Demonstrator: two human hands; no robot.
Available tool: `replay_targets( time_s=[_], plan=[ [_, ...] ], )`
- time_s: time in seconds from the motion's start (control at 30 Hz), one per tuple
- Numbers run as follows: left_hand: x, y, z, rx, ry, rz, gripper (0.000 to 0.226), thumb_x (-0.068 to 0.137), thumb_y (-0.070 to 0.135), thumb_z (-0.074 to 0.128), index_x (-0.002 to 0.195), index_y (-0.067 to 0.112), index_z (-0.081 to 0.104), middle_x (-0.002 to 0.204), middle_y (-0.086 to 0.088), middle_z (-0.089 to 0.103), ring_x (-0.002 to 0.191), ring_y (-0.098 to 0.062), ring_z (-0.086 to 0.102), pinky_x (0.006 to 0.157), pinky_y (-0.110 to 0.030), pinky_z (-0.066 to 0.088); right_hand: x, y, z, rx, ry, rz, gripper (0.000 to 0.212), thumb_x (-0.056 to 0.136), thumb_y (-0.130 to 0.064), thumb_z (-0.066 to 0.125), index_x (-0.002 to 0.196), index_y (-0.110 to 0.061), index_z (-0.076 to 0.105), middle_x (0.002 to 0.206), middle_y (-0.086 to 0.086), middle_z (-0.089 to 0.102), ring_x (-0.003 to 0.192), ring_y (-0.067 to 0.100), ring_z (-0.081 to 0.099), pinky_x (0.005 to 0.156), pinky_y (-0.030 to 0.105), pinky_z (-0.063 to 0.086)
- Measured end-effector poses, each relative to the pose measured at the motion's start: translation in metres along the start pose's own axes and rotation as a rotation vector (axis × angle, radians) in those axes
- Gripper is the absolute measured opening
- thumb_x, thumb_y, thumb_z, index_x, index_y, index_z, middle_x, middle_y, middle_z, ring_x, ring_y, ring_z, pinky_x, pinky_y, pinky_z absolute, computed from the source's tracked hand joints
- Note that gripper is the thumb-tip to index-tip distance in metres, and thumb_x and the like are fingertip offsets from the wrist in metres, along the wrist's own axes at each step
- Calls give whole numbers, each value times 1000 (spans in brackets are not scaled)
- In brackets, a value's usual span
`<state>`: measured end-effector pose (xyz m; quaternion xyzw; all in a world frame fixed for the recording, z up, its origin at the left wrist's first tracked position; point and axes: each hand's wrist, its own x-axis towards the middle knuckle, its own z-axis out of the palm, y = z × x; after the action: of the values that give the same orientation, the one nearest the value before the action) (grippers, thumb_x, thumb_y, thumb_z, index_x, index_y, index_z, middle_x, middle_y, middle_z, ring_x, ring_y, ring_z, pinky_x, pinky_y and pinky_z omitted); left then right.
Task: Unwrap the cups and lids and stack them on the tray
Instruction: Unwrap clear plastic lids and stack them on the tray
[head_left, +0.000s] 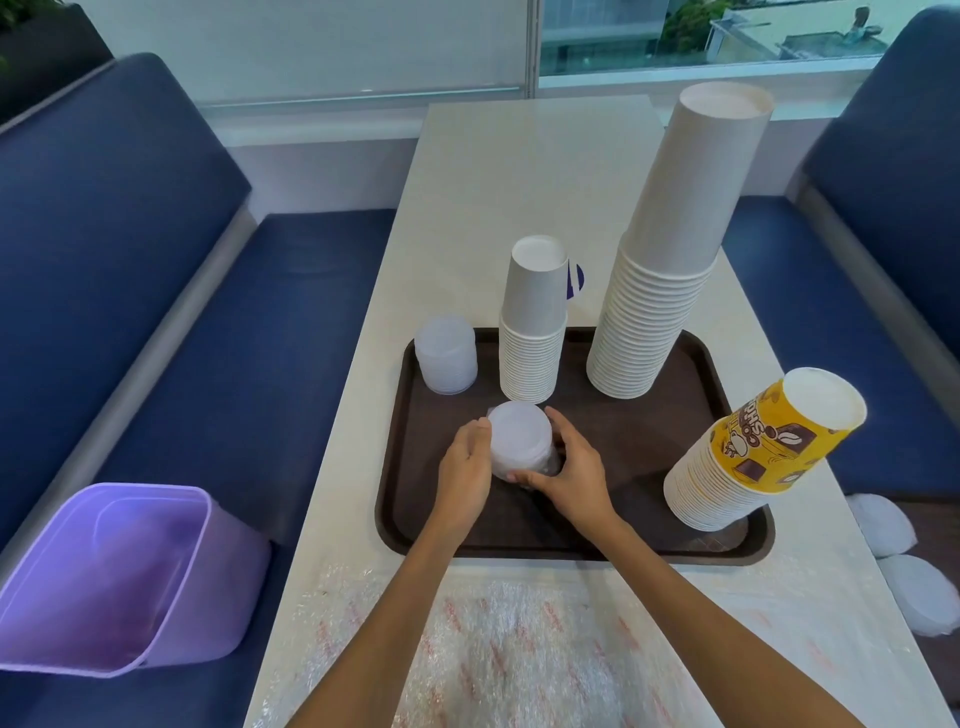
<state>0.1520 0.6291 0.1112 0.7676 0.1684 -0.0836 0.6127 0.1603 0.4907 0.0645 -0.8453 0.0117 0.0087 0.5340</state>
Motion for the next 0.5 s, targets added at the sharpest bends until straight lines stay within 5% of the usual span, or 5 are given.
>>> replay_targets(
  time_s=[0.13,0.23,0.4,0.5],
  plan=[
    [-4,-6,-2,196,-33,18,54,101,41,30,145,10,34,146,-6,42,135,-20,37,109,-29,28,1,3,-2,-41,-39,-22,84,64,-21,87,138,-19,46,135,-1,54,125,16,46,107,33,38],
    [-5,-6,-4,299,-94,53,53,101,40,31,145,10,34,144,-5,44,133,-20,40,99,-20,30,2,2,-4,-92,-56,-52,82,67,-19,85,139,-19,45,135,0,54,124,17,45,104,26,34],
    [12,0,-14,453,-61,86,57,97,41,46,143,9,38,138,-9,52,127,-22,48,105,-35,40,5,0,-5,-120,-91,-39,85,67,-19,85,141,-20,41,136,0,53,126,19,44,109,39,36],
    [14,12,-14,493,-16,270,56,92,34,58,140,12,41,141,-6,47,127,-20,46,105,-32,39,4,0,-6,-103,-101,-31,91,67,-23,85,144,-20,36,139,2,50,127,20,43,109,39,37]
  ],
)
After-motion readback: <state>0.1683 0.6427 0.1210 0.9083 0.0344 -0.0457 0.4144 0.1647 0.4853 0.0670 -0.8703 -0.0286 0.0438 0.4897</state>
